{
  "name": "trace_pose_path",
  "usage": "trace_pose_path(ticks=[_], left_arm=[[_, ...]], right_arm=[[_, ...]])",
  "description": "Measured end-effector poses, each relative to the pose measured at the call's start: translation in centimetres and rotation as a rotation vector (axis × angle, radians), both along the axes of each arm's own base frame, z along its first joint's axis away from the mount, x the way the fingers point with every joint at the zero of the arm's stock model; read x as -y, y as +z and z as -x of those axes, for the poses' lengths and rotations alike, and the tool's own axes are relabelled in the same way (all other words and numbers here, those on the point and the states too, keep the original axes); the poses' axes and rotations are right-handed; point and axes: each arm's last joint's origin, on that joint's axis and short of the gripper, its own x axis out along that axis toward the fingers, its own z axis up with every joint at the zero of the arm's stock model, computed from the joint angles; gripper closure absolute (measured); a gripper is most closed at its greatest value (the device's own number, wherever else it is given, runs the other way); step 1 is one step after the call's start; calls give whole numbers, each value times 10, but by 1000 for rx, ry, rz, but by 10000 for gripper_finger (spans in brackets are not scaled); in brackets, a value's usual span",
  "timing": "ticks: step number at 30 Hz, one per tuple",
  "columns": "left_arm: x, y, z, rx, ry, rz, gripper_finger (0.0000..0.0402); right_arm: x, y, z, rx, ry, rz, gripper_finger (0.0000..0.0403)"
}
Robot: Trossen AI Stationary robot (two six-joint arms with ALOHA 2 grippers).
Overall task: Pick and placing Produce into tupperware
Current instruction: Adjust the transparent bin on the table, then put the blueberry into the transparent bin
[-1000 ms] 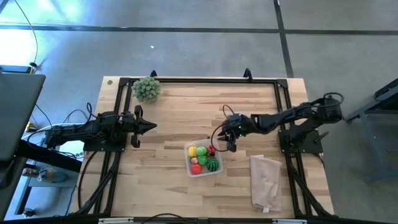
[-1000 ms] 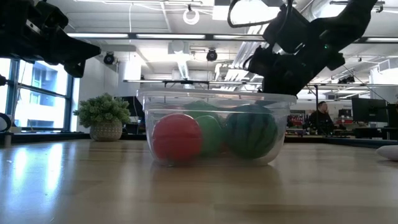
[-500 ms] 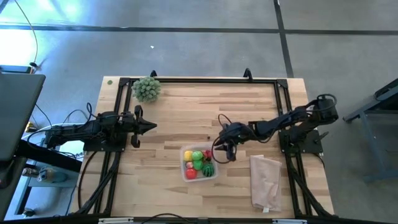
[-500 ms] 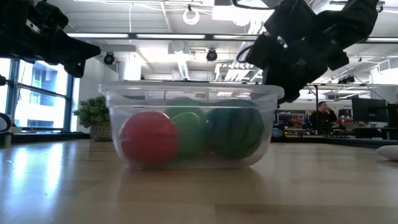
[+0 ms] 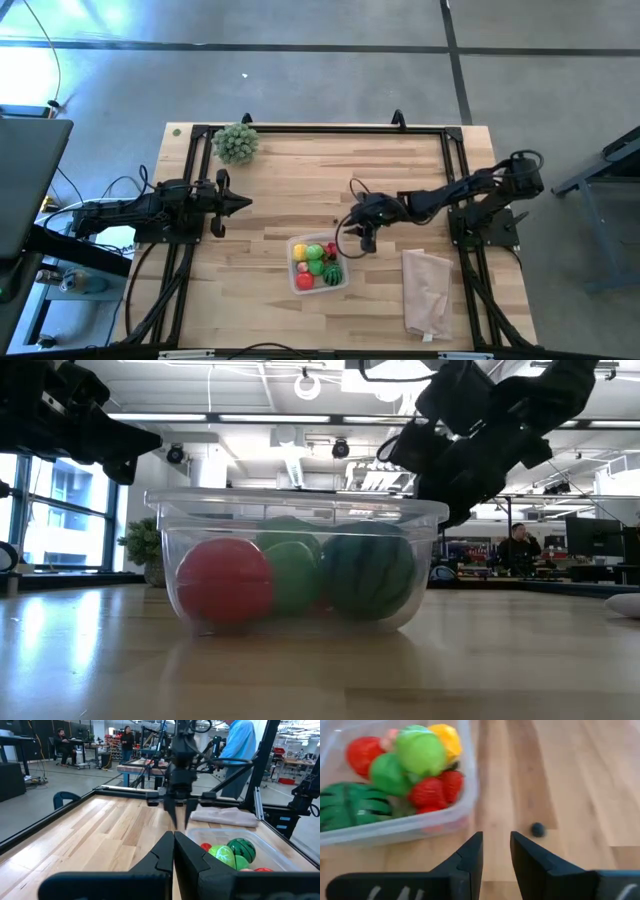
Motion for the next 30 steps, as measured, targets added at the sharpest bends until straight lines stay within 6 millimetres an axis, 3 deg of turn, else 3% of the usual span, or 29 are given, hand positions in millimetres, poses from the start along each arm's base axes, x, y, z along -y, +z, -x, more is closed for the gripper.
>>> trace_pose_path(ticks=[10,21,30], left_arm=[[0,0,0,0,0,0,401],[0,0,0,0,1,0,401],[0,0,0,0,0,0,401]], right_arm=[[44,-2,2,-6,-59,39,313],[46,-45,-14,-15,-15,-30,313],[47,-49,-14,-23,-27,37,313]])
